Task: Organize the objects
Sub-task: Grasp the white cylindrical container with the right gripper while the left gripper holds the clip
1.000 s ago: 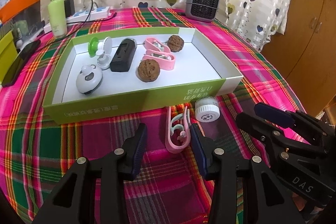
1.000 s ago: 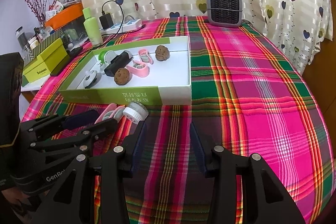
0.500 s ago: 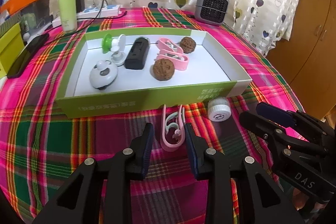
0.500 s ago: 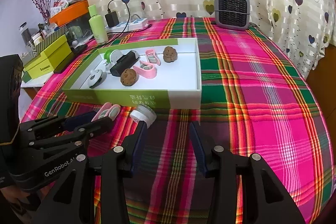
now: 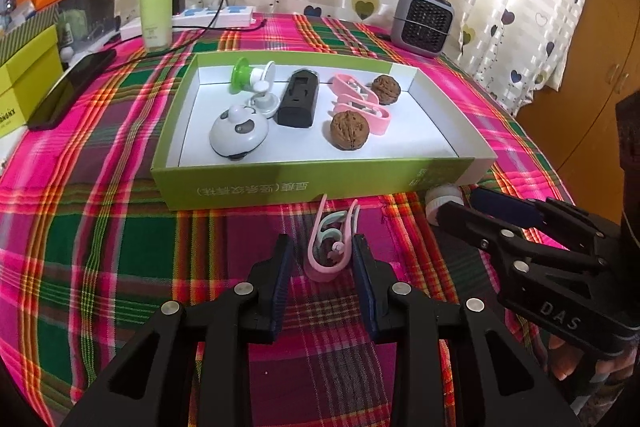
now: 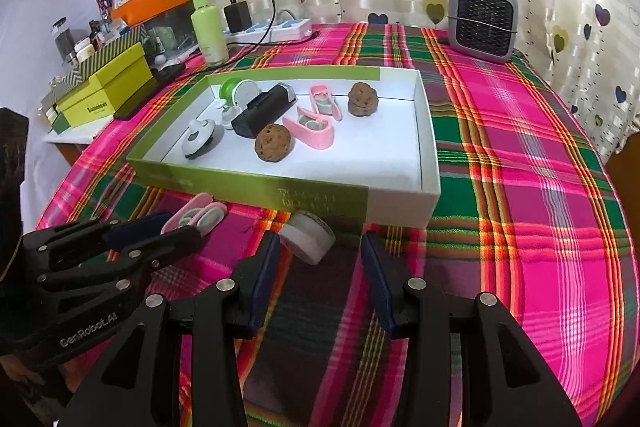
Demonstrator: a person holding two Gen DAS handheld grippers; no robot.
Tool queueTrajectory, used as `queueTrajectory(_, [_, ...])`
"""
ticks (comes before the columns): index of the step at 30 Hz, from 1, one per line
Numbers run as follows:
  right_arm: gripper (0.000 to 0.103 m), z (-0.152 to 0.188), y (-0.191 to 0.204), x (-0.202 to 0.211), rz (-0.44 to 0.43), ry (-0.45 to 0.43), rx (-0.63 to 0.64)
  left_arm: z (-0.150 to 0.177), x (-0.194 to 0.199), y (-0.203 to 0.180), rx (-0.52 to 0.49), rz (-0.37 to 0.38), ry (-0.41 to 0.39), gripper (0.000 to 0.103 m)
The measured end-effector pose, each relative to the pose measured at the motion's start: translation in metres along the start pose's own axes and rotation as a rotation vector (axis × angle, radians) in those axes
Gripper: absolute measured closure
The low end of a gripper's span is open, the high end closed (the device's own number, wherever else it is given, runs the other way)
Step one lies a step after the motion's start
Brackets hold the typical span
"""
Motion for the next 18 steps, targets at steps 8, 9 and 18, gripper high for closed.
queueTrajectory(8, [0.06, 0.001, 0.007, -0.01, -0.035, 0.033, 0.027, 0.0, 0.0, 0.0, 0.008, 0.015, 0.003, 0.074])
queueTrajectory(9, [0.06, 0.001, 0.008, -0.01, -0.043, 0.033, 0.029, 0.0, 0.0, 0.0, 0.007, 0.014, 0.003, 0.074])
queueTrajectory(18, [0.06, 0.003, 0.02, -0.009, -0.083, 0.046, 0.077, 0.0, 0.0, -0.001, 0.013, 0.02, 0.004, 0.074])
Point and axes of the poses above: each gripper's, at about its wrist camera, not at the fingertips, and x roughly against the way its jaws point, y to its left, z to its underside, the point moved 10 cm from there along -x, roughly the way its jaws point, and after that the axes turned 11 degrees about x, right-handed, at the moved point
